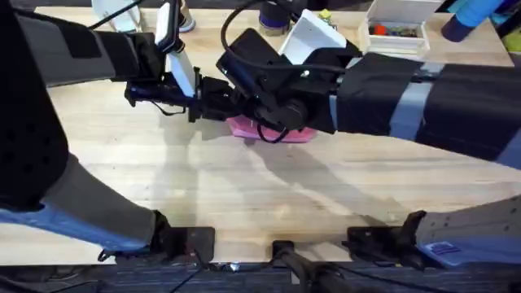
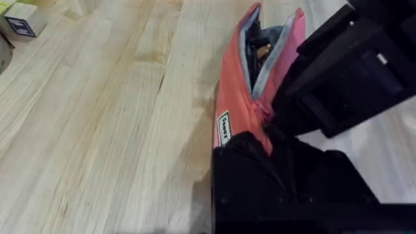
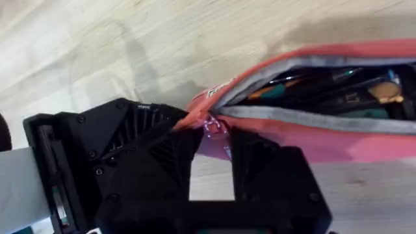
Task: Unzip the bag, pick up the pens from the table one at a time and place them inside, then zip the bag closed.
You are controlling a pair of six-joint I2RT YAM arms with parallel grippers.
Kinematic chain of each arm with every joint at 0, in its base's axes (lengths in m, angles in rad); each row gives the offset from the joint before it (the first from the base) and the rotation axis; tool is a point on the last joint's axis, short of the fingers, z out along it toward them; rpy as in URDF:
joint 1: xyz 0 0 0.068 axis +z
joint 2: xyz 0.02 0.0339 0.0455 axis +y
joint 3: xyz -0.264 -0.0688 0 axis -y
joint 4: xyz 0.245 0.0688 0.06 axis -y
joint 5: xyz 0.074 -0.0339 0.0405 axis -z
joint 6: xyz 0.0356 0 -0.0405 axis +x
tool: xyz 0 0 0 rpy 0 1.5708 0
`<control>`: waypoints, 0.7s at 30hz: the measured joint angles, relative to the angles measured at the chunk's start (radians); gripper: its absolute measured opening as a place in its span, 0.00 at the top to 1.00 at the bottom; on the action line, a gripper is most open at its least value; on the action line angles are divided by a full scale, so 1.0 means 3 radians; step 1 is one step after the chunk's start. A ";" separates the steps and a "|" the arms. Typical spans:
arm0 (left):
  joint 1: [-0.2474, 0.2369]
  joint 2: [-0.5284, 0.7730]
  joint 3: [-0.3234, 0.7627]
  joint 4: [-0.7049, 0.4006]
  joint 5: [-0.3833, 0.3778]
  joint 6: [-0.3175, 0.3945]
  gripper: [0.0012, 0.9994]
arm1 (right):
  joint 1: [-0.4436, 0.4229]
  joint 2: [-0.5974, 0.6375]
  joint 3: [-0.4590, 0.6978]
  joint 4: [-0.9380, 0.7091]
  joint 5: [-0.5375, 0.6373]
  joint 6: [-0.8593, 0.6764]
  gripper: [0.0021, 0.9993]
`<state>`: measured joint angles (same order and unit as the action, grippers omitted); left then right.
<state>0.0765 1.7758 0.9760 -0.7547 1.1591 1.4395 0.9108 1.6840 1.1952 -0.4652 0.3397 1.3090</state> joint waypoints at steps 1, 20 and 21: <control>0.0000 0.0001 0.0000 -0.0001 0.0001 0.0000 0.96 | 0.0000 0.0000 0.0001 0.0004 0.0000 0.0000 0.66; -0.0001 0.0000 0.0000 -0.0011 -0.0001 0.0001 0.96 | -0.0009 0.0102 0.0005 -0.0086 0.0102 0.0002 0.73; -0.0001 0.0000 0.0000 -0.0011 -0.0004 0.0001 0.96 | -0.0009 0.0108 0.0006 -0.0084 0.0102 0.0003 0.74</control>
<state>0.0761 1.7758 0.9760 -0.7580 1.1580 1.4399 0.9081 1.7164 1.1969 -0.4904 0.3702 1.3098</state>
